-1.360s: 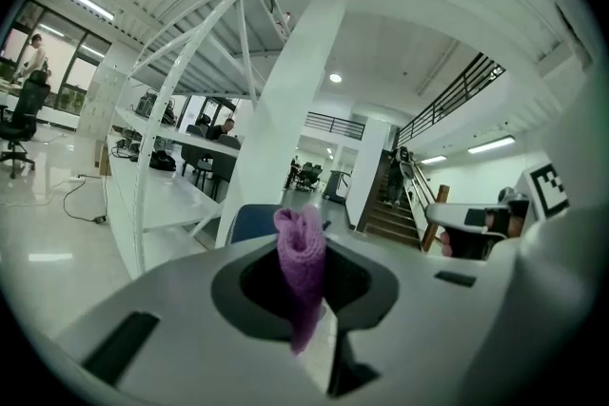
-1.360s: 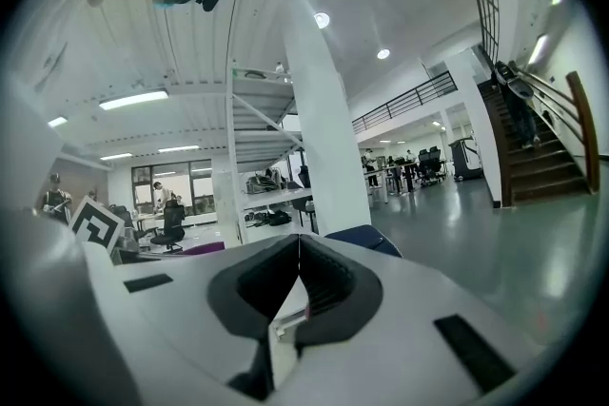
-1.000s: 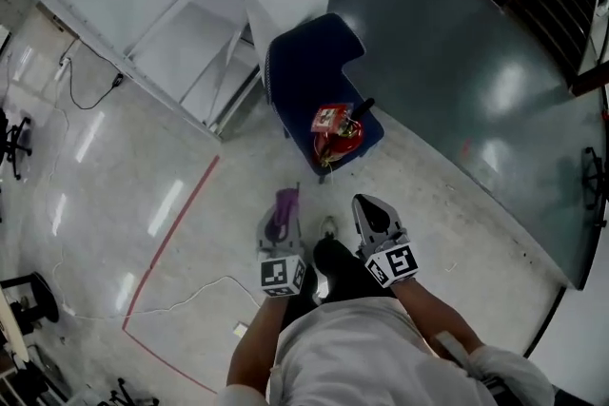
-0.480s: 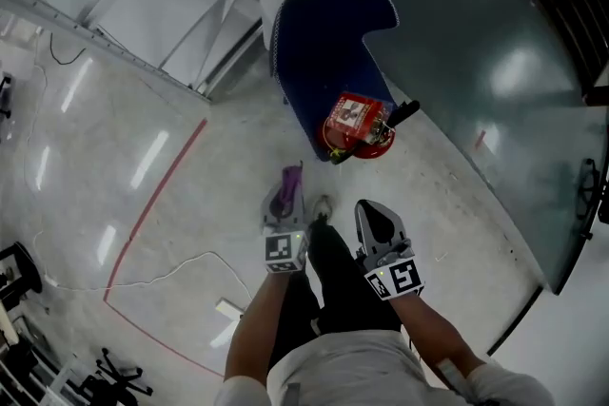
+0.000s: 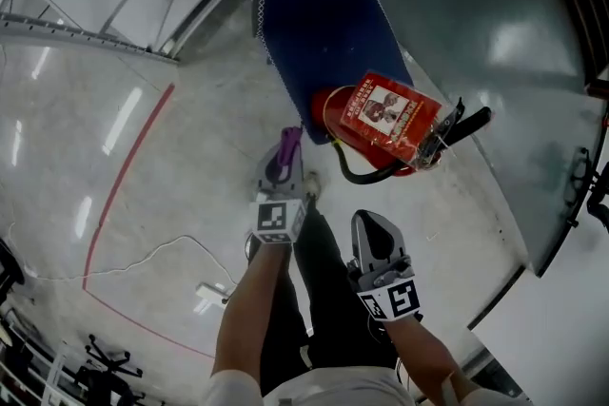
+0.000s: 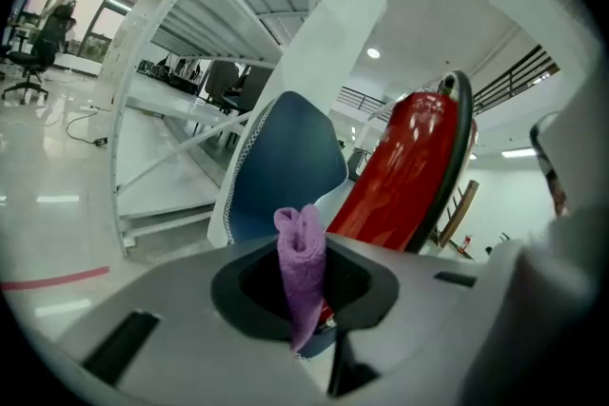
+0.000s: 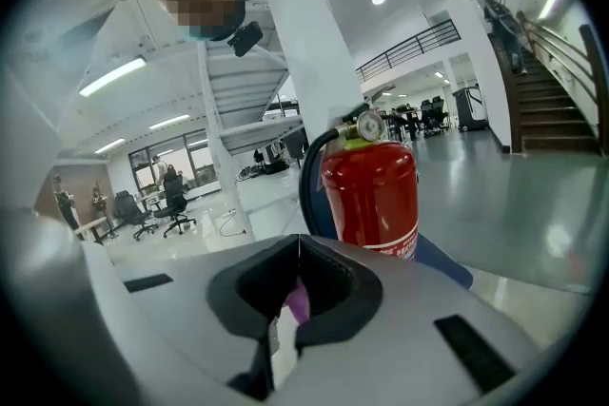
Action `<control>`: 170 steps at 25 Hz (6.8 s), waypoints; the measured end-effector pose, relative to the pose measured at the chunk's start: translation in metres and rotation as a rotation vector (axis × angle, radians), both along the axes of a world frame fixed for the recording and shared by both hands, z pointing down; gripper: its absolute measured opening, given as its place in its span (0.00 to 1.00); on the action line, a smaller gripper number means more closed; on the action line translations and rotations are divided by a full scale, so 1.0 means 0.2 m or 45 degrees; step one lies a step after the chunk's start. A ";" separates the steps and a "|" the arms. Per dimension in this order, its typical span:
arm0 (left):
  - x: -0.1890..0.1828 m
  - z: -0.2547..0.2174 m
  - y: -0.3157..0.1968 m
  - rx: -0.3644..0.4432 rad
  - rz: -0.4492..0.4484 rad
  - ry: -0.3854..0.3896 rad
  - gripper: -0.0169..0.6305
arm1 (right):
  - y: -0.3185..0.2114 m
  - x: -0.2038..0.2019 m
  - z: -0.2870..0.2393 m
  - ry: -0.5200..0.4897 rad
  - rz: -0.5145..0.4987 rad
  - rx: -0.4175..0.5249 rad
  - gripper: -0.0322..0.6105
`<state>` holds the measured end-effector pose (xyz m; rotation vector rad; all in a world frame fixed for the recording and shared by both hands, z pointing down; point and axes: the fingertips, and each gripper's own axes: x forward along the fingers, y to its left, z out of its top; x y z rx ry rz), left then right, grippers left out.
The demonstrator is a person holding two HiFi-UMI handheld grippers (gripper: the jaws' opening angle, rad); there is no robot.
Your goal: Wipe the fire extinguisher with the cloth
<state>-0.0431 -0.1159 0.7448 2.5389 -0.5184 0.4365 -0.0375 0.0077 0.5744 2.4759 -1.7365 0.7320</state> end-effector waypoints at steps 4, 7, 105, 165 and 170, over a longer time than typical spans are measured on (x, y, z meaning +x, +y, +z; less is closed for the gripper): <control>0.10 0.18 -0.06 -0.027 -0.011 -0.021 0.11 | 0.02 -0.04 0.07 -0.052 0.009 -0.033 0.07; 0.19 0.29 -0.05 -0.088 -0.007 -0.020 0.11 | 0.07 -0.08 0.11 -0.104 0.004 -0.077 0.07; 0.16 0.16 0.38 -0.208 -0.763 0.409 0.11 | 0.15 0.29 0.24 0.087 -0.902 -0.062 0.07; 0.54 -1.43 0.32 0.122 -0.816 0.327 0.11 | 0.43 0.90 -0.35 0.083 -0.924 0.078 0.07; 0.63 -1.46 0.40 0.129 -0.815 0.327 0.11 | 0.40 0.95 -0.37 0.095 -0.965 0.111 0.07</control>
